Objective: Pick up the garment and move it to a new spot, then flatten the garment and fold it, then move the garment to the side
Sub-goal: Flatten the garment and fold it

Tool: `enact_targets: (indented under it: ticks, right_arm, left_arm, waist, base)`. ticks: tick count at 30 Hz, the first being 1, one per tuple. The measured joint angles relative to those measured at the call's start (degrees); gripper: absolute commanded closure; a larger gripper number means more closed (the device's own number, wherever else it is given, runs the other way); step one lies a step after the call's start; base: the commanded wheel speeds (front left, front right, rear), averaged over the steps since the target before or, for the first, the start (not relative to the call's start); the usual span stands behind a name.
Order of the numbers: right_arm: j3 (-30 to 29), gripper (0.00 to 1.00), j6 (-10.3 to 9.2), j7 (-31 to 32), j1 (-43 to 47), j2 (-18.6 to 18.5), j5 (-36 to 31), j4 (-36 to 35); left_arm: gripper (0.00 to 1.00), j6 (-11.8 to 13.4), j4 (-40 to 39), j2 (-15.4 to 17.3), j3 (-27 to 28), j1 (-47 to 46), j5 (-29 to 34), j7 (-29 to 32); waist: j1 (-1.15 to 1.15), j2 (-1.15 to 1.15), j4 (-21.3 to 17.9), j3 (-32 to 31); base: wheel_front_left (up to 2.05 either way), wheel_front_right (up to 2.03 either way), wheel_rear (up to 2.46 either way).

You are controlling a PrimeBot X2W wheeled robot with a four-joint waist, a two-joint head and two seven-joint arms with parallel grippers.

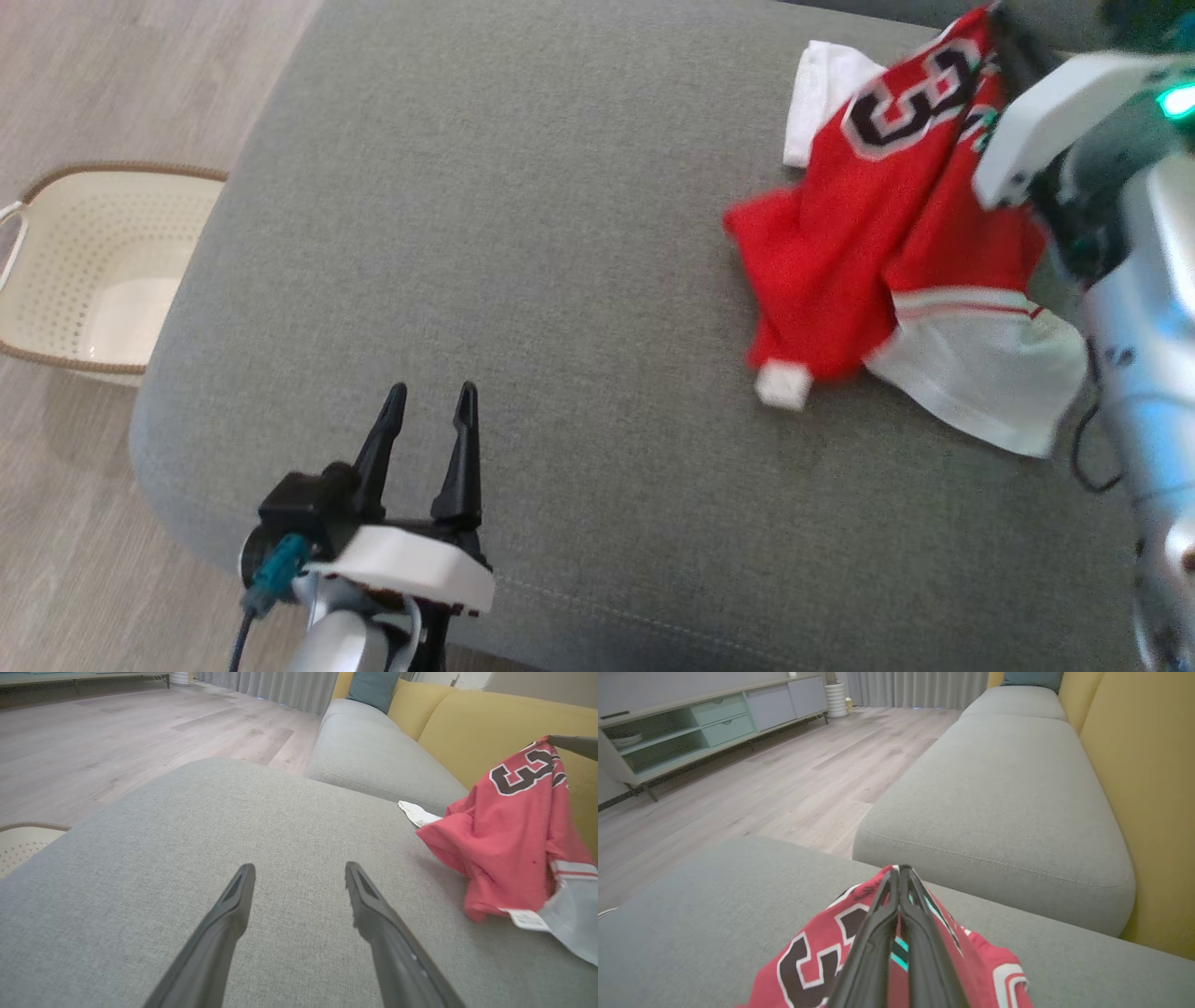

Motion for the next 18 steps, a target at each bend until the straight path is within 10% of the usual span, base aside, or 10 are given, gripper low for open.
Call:
enact_targets:
  ticks: [11,14,18]
  right_arm:
    - [-16.3,1.0,0.0,-7.1,-8.1,-1.6,-14.2,16.1]
    - [-18.1,0.0,0.0,-10.3,-8.1,-0.4,-16.1,18.1]
    - [-17.5,0.0,0.0,-14.7,-8.1,1.8,-16.5,19.1]
  left_arm:
    - [0.0,0.0,0.1,-0.1,-1.5,-1.6,-0.6,0.0]
    - [0.0,0.1,0.0,-0.1,-1.5,-1.6,-0.6,0.0]
    - [0.0,0.1,0.0,-0.1,-1.3,-1.6,-0.5,0.0]
  waist:
    - [0.0,0.0,3.4,2.1]
    - [0.01,0.0,3.3,2.7]
    - [0.0,0.0,2.1,2.5]
  base:
    - [0.0,0.0,0.0]
    - [0.0,0.0,0.0]
    - [0.0,0.0,0.0]
